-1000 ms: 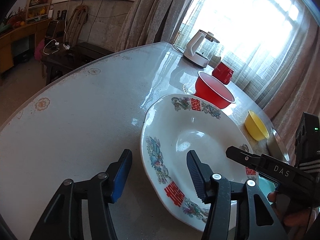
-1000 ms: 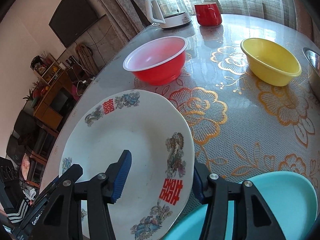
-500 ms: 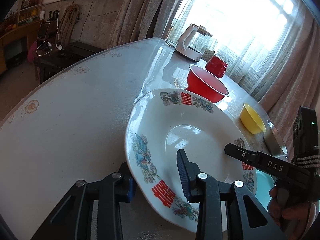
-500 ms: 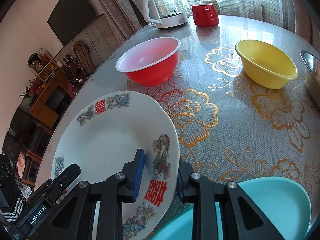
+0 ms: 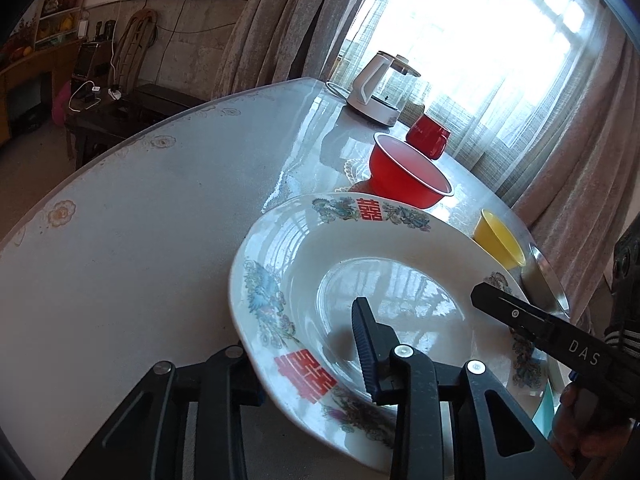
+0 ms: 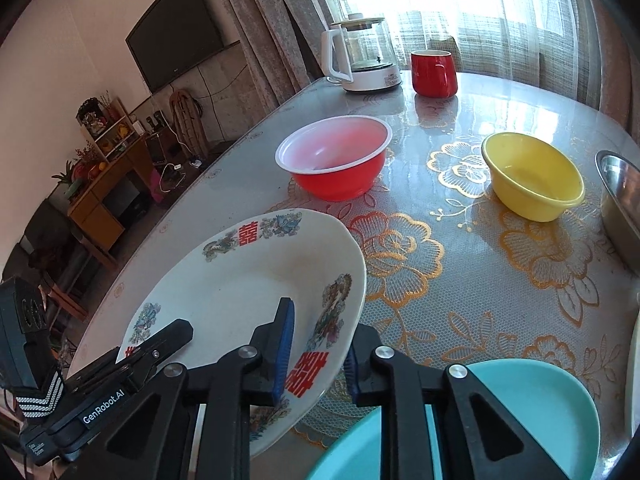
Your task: Organize plates and bowls
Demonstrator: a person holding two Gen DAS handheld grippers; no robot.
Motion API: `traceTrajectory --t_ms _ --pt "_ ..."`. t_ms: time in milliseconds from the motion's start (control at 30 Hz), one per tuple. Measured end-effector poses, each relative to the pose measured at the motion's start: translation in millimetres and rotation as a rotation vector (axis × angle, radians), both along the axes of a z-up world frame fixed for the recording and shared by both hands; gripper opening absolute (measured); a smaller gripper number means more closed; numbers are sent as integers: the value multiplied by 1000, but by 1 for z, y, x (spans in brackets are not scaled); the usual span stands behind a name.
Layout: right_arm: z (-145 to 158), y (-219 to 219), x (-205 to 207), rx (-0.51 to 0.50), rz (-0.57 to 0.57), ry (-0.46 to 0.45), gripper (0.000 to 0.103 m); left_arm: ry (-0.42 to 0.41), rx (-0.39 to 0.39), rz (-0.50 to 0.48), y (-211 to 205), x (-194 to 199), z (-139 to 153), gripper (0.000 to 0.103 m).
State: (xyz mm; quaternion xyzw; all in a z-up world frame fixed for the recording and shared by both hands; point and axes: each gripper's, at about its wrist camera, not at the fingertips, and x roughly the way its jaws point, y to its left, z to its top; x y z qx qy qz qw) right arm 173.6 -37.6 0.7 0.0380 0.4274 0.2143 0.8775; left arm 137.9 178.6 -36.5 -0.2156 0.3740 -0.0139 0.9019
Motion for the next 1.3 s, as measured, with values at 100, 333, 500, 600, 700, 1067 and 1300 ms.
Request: traceTrajectory --t_ms 100,333,500,600,700,1067,1300 --pt "-2 2 -5 6 4 -3 21 -15 2 -7 -2 -2 3 35" --pt "3 2 -15 19 -3 -21 21 -43 9 -21 -5 -6 6 35" --pt "4 -2 -21 29 -20 -25 21 -55 16 -44 -9 -8 9 35" --pt "5 -8 -26 36 -36 -30 21 -85 31 -65 -15 -12 13 35" --pt "11 -13 -34 41 -39 -48 21 -121 36 -87 -19 -18 18 35" --pt "18 -39 -60 45 -89 -90 21 -160 44 -150 -47 -35 23 37" --pt "20 -64 -77 33 -132 -109 21 -164 46 -187 -79 -44 25 39"
